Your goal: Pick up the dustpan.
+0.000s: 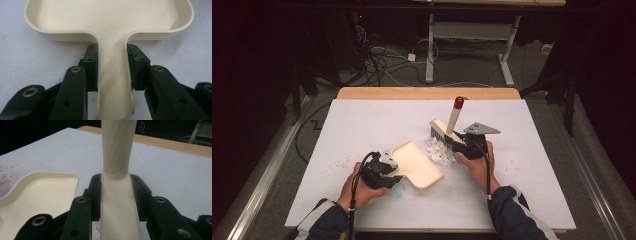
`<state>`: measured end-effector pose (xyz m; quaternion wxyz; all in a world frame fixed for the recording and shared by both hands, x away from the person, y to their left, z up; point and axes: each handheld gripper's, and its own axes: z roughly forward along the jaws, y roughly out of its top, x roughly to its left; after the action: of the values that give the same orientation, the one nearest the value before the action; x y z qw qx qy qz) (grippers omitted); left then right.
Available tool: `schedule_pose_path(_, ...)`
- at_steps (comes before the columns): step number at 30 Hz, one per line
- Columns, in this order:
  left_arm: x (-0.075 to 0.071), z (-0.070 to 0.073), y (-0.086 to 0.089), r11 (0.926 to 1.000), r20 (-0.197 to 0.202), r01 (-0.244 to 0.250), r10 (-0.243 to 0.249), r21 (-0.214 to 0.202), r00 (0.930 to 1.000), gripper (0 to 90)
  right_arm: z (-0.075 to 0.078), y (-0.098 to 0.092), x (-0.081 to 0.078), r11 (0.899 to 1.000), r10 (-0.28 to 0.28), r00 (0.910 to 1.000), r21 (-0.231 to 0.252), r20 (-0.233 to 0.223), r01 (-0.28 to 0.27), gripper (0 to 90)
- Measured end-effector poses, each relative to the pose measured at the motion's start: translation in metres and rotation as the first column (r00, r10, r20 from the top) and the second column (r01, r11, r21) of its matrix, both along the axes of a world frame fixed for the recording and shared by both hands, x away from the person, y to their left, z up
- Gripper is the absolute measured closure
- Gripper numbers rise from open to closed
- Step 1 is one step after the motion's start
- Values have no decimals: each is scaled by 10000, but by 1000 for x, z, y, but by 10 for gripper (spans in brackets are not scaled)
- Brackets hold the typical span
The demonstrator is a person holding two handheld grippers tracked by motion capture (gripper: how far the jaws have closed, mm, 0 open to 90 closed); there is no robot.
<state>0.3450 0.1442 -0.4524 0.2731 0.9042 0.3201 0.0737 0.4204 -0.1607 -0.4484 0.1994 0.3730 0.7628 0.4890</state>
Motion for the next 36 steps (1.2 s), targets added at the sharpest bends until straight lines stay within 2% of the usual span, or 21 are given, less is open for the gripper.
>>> schedule_pose_path(8,0,0,-6,10000,29,-34,34,36,10000,639,0,19,-16,9989,455,9988,-52,-152,-456,674)
schedule_pose_path(15,0,-1,-10,9999,51,-102,102,36,9999,639,0,34,-29,9954,958,9954,-31,-84,-958,676)
schedule_pose_path(17,0,-1,-11,9999,40,-124,124,24,9999,638,0,41,-33,9940,1081,9941,-164,-44,-1082,676)
schedule_pose_path(27,-1,-1,-11,9999,65,-166,166,48,9998,639,5,63,-51,9811,1896,9811,-472,392,-1877,677)
schedule_pose_path(30,-1,-2,-11,9999,41,-152,152,33,9999,638,9,65,-53,9789,1978,9777,-658,706,-1933,678)
schedule_pose_path(34,0,-2,-11,9999,43,-124,124,66,9999,638,18,61,-55,9769,2121,9702,-526,1170,-2072,678)
schedule_pose_path(36,0,-2,-11,9999,53,-137,137,55,9999,638,22,59,-56,9781,2068,9701,-502,1271,-2019,678)
